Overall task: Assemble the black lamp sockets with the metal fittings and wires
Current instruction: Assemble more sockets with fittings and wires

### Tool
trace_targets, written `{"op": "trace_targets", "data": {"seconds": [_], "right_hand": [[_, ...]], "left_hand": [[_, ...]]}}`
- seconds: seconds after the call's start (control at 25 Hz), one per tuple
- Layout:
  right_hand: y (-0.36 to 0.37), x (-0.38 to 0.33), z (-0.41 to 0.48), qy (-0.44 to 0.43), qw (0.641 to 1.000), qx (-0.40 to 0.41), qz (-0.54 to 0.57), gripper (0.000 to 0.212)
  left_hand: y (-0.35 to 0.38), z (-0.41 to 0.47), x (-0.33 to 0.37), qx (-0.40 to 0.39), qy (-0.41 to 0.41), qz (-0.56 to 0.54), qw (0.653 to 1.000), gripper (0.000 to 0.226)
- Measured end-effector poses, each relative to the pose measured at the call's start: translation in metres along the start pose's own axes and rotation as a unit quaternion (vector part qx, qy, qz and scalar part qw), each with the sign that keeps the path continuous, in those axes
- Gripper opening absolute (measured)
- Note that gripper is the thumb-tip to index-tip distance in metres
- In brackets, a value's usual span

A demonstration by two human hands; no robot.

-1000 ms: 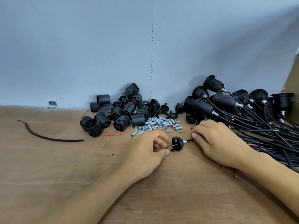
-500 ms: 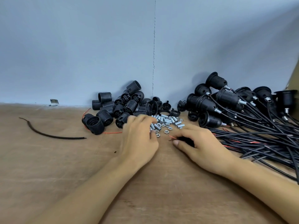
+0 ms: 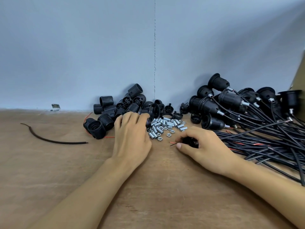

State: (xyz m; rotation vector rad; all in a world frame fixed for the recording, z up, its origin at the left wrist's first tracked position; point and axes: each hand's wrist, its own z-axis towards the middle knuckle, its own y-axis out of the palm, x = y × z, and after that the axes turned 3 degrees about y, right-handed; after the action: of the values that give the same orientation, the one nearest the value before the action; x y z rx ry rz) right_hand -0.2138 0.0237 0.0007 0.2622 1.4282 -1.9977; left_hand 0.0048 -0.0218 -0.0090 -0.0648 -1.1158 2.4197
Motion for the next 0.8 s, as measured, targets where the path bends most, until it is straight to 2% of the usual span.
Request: {"op": "trace_targets", "data": {"seconds": [0.04,0.16,0.24,0.4,0.52,0.64,0.72,0.8], "right_hand": [[0.000,0.000,0.000,0.000,1.000,0.000,-0.001,0.008],[-0.001,-0.001,-0.001,-0.010,1.000,0.000,-0.010,0.011],[-0.001,-0.001,-0.001,-0.022,1.000,0.002,-0.013,0.010],[-0.002,-0.004,-0.003,-0.027,0.999,0.004,-0.021,0.006],[-0.002,-0.004,-0.003,-0.032,0.999,-0.004,-0.034,0.009],[-0.004,-0.005,-0.002,-0.008,0.999,0.037,-0.011,0.016],[-0.009,-0.005,-0.001,0.001,0.996,0.084,0.014,0.012],[-0.016,-0.003,-0.003,0.009,0.993,0.105,0.046,0.010]], "left_hand": [[0.000,0.000,0.000,0.009,-0.001,0.002,1.000,0.049],[0.002,0.001,-0.003,-0.082,-0.040,0.017,0.996,0.062],[0.007,0.001,-0.007,-0.116,-0.041,0.018,0.992,0.059],[0.004,0.002,-0.008,-0.068,-0.053,-0.018,0.996,0.050],[0.000,0.001,-0.006,0.007,-0.032,-0.050,0.998,0.058],[-0.008,-0.001,0.005,0.074,0.009,-0.122,0.990,0.067],[-0.010,-0.008,0.019,0.042,0.076,-0.183,0.979,0.070],[-0.008,-0.016,0.031,-0.015,0.119,-0.241,0.963,0.062]]}}
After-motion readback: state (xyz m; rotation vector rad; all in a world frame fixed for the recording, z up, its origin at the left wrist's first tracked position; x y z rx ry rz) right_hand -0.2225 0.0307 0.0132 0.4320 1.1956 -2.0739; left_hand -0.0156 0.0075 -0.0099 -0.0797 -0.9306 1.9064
